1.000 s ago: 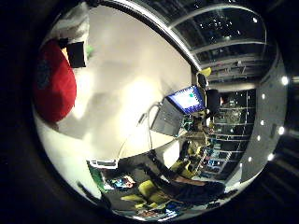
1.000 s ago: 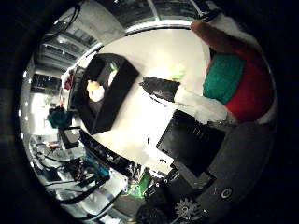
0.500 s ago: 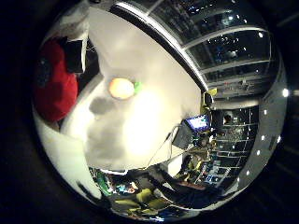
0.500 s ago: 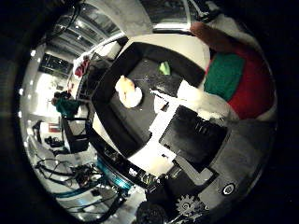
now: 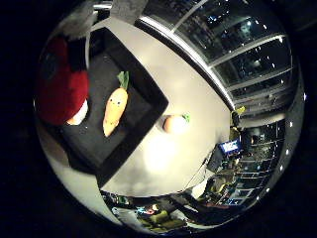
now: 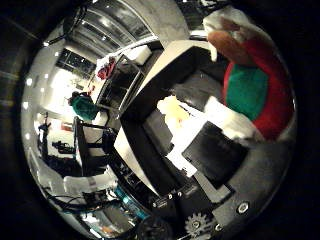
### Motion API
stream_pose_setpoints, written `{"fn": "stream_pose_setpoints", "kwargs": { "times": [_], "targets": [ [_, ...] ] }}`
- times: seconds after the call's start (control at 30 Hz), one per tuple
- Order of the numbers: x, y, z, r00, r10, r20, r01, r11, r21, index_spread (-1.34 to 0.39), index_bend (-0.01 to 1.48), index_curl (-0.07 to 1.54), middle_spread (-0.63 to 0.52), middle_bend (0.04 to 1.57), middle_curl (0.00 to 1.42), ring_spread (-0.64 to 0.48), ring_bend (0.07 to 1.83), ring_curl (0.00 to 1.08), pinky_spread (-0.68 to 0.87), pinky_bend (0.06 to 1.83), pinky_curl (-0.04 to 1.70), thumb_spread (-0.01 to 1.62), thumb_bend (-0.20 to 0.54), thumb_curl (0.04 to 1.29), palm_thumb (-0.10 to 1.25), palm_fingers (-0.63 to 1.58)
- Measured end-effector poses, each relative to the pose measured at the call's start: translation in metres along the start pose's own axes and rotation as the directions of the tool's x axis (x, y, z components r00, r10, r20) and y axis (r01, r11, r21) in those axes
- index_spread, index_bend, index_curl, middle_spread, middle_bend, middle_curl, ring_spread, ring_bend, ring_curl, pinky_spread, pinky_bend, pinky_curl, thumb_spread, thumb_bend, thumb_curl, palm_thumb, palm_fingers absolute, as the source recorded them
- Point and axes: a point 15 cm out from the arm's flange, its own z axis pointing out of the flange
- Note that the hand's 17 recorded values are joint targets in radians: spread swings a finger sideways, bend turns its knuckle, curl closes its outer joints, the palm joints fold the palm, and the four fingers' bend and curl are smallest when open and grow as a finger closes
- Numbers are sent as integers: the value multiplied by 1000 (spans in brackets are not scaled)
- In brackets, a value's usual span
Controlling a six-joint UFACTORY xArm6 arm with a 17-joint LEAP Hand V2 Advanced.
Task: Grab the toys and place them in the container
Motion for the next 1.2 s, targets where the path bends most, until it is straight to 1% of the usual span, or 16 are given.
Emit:
{"fn": "stream_pose_setpoints", "kwargs": {
  "times": [0.03,0.07,0.17,0.23,0.37,0.5,0.67,0.93,1.07,1.2],
  "targets": [
    [-1,6,-2,1000,-21,4,21,999,-29,-479,378,335,-65,570,315,13,857,294,93,928,706,975,-21,364,760,-140],
    [-1,11,-7,999,-47,8,47,998,-50,-485,307,314,-37,478,290,72,790,262,217,877,657,980,-19,371,773,-104],
    [6,12,-26,997,-75,0,75,996,-45,-493,216,302,-11,378,276,134,680,226,367,778,574,986,-21,381,783,-55],
    [13,14,-41,997,-79,-11,79,997,-24,-492,175,299,3,327,275,154,620,210,428,724,520,989,-24,386,784,-22],
    [44,32,-66,998,-51,-34,51,999,3,-491,164,291,9,288,282,165,578,203,462,694,476,990,-24,391,784,-4],
    [72,82,-78,999,-9,-52,9,1000,-8,-485,174,290,11,278,291,169,547,198,469,664,440,991,-24,393,783,31],
    [105,123,-97,995,55,-88,-55,998,5,-473,167,289,12,268,304,153,522,201,473,617,395,991,-24,396,782,93],
    [147,162,-124,979,127,-158,-127,992,13,-450,161,278,-1,283,320,123,484,202,459,572,347,990,-26,393,772,153],
    [172,185,-125,969,176,-173,-179,984,2,-439,156,273,-2,294,324,117,470,202,456,560,331,996,-27,387,753,171],
    [186,225,-92,961,231,-153,-243,968,-64,-420,144,263,-13,312,329,97,468,206,450,560,317,1003,-27,380,741,194]
  ]
}}
